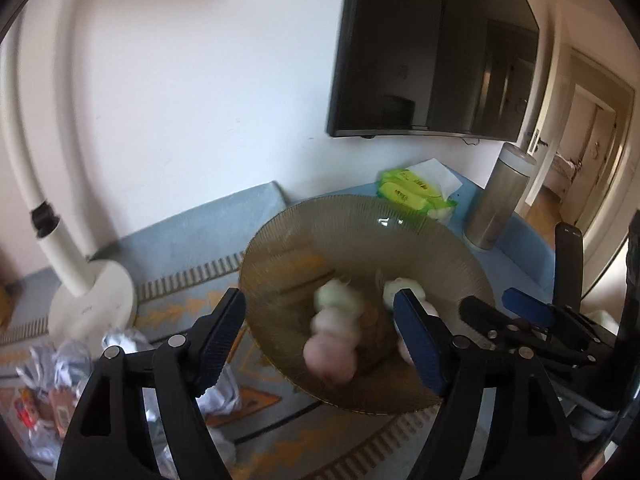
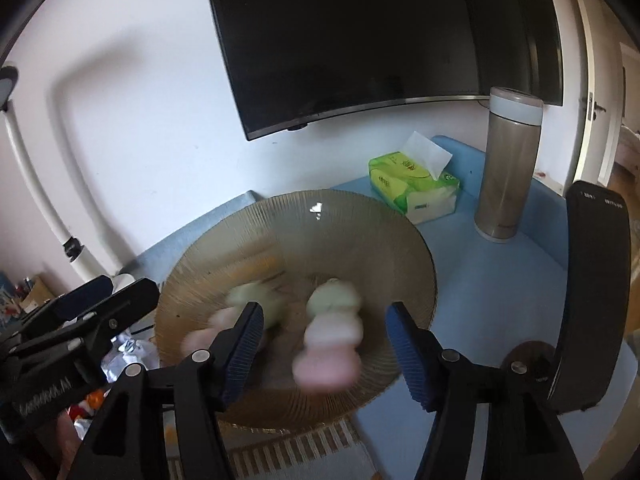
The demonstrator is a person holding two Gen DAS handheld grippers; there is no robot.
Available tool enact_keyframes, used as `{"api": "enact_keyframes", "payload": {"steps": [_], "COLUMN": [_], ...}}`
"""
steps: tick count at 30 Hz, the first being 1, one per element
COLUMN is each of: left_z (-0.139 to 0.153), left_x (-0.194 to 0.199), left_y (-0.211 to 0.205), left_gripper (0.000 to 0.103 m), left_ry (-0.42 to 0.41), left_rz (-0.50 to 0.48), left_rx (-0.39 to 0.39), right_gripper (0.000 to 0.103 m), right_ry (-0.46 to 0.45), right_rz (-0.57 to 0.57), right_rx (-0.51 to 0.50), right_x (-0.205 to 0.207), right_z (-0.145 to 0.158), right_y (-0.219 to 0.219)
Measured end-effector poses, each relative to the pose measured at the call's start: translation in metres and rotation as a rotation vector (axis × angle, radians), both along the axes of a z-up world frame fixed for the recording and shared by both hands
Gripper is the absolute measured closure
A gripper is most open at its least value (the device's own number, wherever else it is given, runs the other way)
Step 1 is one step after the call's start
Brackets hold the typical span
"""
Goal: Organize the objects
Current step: 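Open both tools to release the skewers into the bowl and withdraw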
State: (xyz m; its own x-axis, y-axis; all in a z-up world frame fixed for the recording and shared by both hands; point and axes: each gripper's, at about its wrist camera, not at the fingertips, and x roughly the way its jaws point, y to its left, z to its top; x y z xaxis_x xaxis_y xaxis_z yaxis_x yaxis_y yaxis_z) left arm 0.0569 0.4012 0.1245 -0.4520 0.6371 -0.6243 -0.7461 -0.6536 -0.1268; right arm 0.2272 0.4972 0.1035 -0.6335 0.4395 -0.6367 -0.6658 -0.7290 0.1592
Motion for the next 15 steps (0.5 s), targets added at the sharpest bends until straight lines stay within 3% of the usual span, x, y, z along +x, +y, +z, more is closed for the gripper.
{"api": "enact_keyframes", "payload": {"steps": [5,9,15], "left_z": [0.016,0.025,-0.005], "left_x": [0.015,0.033,0.032], "left_y": [-0.048,-0.117,-0.23], "left_gripper": [0.028,0.022,0.021], "left_ry": [0.051,0.12,0.115], "left_rz": [0.037,0.127,0.363], "left_rx": [0.044,0.043,-0.059], "right_gripper": [0.041,0.038,0.035], "right_ry": [0.029,0.041,-0.067], "right_rz": [0.063,0.185,0.37], "right_rx": [0.036,0.077,0.061], "right_x": [0.01,0.015,0.007], "right_z": [0.011,0.02,-0.02], "right_y": [-0.03,-0.075,-0.14]}}
